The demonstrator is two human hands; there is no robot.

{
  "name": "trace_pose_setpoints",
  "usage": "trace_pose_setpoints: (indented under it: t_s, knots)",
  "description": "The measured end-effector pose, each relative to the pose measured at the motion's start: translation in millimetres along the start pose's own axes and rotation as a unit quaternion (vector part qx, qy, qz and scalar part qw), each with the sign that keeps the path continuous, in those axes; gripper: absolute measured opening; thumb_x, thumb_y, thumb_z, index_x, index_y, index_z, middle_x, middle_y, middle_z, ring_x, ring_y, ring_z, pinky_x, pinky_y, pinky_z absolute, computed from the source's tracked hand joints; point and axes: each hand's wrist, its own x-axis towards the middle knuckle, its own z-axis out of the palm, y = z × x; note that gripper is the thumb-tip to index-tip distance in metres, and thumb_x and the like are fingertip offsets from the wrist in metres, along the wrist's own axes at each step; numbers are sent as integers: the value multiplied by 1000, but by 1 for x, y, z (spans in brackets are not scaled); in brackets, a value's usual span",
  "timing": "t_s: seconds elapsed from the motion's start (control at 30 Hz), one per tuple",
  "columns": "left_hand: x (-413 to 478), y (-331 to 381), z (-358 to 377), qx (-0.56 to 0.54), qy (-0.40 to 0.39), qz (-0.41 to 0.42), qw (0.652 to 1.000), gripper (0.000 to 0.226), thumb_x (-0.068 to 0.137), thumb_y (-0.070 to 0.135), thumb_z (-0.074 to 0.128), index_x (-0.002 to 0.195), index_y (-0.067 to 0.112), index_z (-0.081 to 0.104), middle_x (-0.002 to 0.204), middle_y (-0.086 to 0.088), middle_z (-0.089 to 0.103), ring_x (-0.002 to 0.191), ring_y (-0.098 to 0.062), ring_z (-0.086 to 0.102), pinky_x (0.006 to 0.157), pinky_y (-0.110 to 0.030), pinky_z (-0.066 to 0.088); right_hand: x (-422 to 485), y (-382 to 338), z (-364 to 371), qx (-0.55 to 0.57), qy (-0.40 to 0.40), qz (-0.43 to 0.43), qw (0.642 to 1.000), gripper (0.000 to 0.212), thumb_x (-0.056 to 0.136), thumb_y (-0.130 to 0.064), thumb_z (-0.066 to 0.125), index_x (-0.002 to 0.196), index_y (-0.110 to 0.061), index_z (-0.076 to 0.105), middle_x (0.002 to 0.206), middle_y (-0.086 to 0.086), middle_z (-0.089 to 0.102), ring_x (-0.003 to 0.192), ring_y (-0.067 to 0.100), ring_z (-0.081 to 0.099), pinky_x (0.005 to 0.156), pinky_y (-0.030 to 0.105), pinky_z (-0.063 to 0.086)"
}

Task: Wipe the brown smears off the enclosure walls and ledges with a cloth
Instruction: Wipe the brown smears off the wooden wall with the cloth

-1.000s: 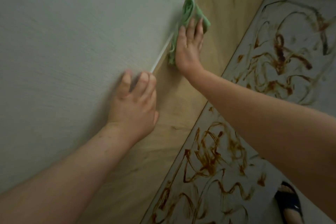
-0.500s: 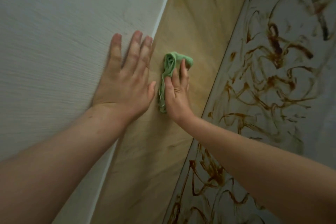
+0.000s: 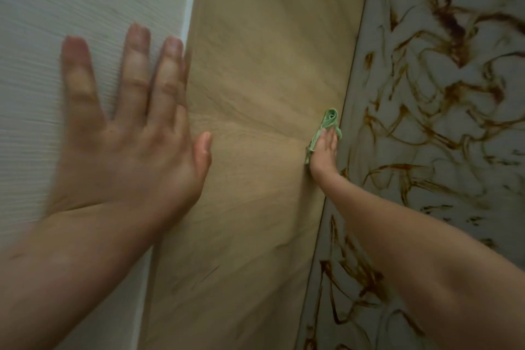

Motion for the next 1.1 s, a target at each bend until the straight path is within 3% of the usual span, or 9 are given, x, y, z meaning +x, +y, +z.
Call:
trace_pose_setpoints:
  t_s: [0.07,0.17,0.37,0.53,0.67,0.77,0.9,1.0,1.1]
  knots:
    - [3,1,2,-33,7,-3,999,78,105,45,13,160,-9,-1,169,-15,-12,155,-41,-18,115,-77,14,32,9,-12,-2,-13,48,999,59,112,-46,10,166,-22,0,174,-2,-6,160,18,-4,128,38,-3]
    - [4,0,5,-27,11,6,1000,79,105,46,11,159,-10,-4,169,-18,-13,154,-42,-20,116,-76,15,48,22,-16,-13,-26,52,998,59,112,-43,7,165,-18,-2,173,-1,-7,160,17,-5,129,38,-3]
    - [1,1,4,10,1,5,1000,79,105,45,9,157,-14,11,169,-20,-9,155,-44,-15,117,-78,7,-32,90,8,-14,-43,123,991,60,111,-45,3,165,-18,-1,173,-2,-6,160,16,-5,129,40,-3]
    - [-7,5,-9,89,-5,11,996,77,106,45,9,157,-12,16,170,-24,-8,155,-47,-13,116,-75,-5,-24,66,18,53,34,172,983,62,111,-49,10,166,-19,16,173,0,12,159,21,10,129,46,7]
    - [-6,3,-9,99,-4,6,995,77,106,45,9,158,-11,16,170,-24,-7,155,-48,-13,116,-74,-9,-19,-12,17,84,41,64,994,65,109,-56,11,166,-26,9,174,-3,0,160,19,-1,129,48,1]
    - [-6,4,-12,85,2,2,996,75,107,44,14,156,-12,24,170,-25,-1,155,-48,-9,114,-72,-14,-21,-99,11,71,45,-40,996,61,111,-51,12,166,-28,8,174,-3,-1,160,19,-4,129,47,-2]
    - [-6,4,-14,87,6,-3,996,75,106,44,13,155,-12,25,170,-26,-1,155,-49,-10,113,-72,-15,-78,-187,24,-6,11,-275,961,61,109,-46,13,166,-27,0,173,-4,-7,159,17,-9,129,44,-6]
    - [-6,4,-15,93,11,-4,996,75,106,43,11,156,-12,26,169,-27,-1,155,-50,-11,114,-74,-14,-118,-175,36,-23,-2,-411,912,59,109,-45,22,165,-35,5,173,-10,-2,159,10,-7,129,41,-3]
    - [-5,3,-16,83,26,-2,996,73,107,41,16,153,-13,32,169,-28,5,155,-49,-5,115,-74,-12,-95,-125,26,-23,0,-362,932,58,108,-46,22,163,-35,5,173,-10,0,158,5,-7,129,40,-1]
